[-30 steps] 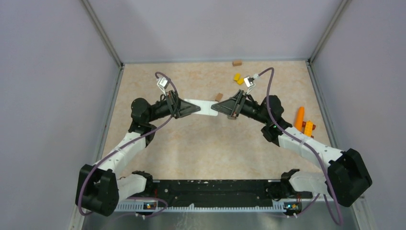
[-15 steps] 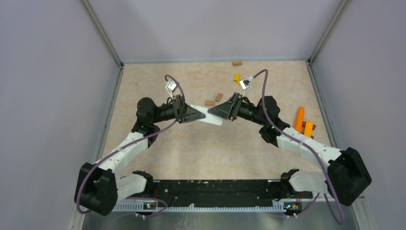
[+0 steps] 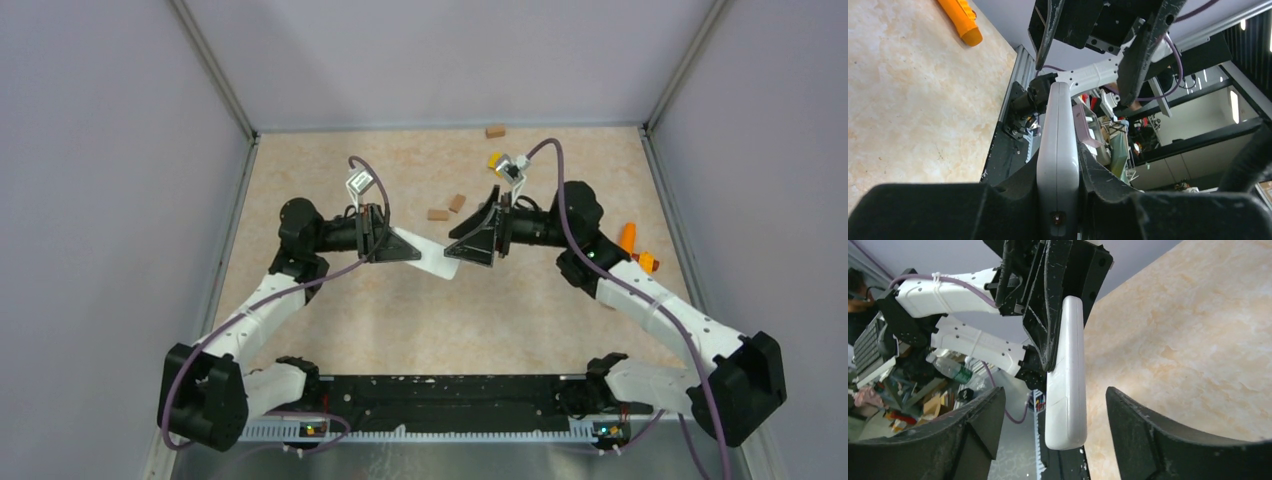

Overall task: Load the batteries into the remote control
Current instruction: Place the remote control at the center of the board.

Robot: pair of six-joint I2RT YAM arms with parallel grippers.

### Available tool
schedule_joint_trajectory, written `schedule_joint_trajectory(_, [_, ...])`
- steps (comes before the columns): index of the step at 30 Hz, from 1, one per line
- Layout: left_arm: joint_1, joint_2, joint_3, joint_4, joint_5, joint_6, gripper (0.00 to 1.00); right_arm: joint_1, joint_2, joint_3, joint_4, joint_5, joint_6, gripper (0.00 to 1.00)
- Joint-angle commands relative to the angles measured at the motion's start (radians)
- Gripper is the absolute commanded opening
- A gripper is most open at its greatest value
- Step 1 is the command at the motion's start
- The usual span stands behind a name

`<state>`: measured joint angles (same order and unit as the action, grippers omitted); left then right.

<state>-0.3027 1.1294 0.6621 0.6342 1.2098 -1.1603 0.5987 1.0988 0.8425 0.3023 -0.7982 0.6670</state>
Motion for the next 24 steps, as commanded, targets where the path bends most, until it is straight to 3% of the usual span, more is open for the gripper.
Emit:
schedule_joint_trajectory(1, [0.001,-0.051,0.044,-0.028,0.084,0.110,0.00,-0.007,0.053,0.099,-0.113,-0.145,-0.178,0.66])
schedule_joint_trajectory(3, [0.001,-0.061,0.046,-0.083,0.093,0.155,0.00,-0.005,0.087,0.133,-0.148,-0.212,-0.218,0.56])
schedule_joint_trajectory(5, [0.001,-0.064,0.053,-0.138,0.099,0.194,0.00,0.000,0.106,0.157,-0.191,-0.239,-0.254,0.52])
schedule_joint_trajectory(11, [0.001,-0.058,0.061,-0.155,0.102,0.213,0.00,0.053,0.147,0.216,-0.393,-0.232,-0.414,0.60])
schedule_joint_trajectory(18, [0.001,-0.063,0.062,-0.168,0.115,0.224,0.00,0.084,0.200,0.221,-0.389,-0.196,-0.408,0.54])
schedule_joint_trajectory(22, [0.001,-0.072,0.059,-0.185,0.119,0.238,0.01,0.096,0.237,0.221,-0.331,-0.195,-0.370,0.41])
schedule_joint_trajectory(24, [0.001,-0.074,0.064,-0.208,0.112,0.249,0.03,0.096,0.254,0.215,-0.243,-0.216,-0.321,0.28])
